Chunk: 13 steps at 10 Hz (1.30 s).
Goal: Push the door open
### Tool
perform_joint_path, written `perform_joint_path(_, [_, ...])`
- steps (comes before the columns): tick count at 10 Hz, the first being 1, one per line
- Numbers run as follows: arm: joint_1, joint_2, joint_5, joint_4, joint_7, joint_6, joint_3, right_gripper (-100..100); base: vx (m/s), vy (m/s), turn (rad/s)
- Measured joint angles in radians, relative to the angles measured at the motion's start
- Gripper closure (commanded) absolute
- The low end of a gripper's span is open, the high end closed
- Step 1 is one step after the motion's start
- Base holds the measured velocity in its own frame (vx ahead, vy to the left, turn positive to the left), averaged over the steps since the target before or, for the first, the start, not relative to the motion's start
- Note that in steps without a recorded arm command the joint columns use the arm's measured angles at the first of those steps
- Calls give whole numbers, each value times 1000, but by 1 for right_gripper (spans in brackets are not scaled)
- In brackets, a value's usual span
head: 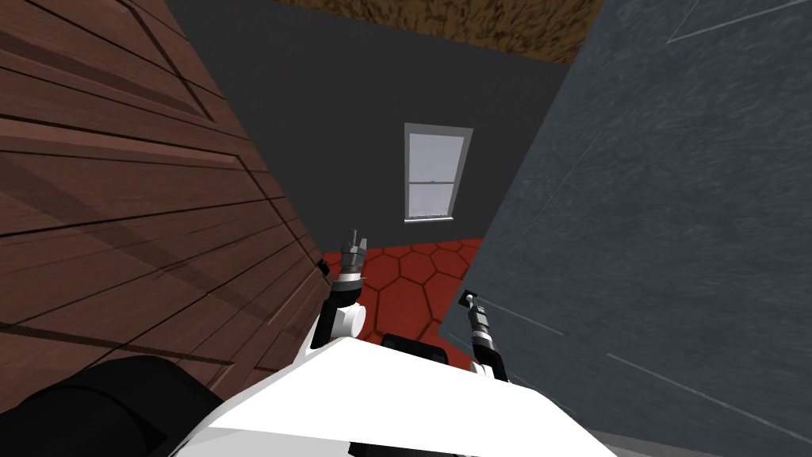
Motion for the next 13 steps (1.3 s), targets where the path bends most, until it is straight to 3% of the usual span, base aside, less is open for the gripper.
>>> perform_joint_path(1, [1, -3, -6, -5, 2, 10, -13, 100, 148, 30, -97])
perform_joint_path(2, [5, -11, -14, -12, 3, 15, -30, -100, -36, 83, -52])
perform_joint_path(5, [15, -9, -19, -21, 1, 13, -30, -100, -202, 131, -38])
perform_joint_path(8, [31, 9, -25, -39, 0, 14, -28, -100, -169, 112, -40])
perform_joint_path(13, [29, 2, -27, -25, 3, -4, -35, -100, 191, -50, 25])
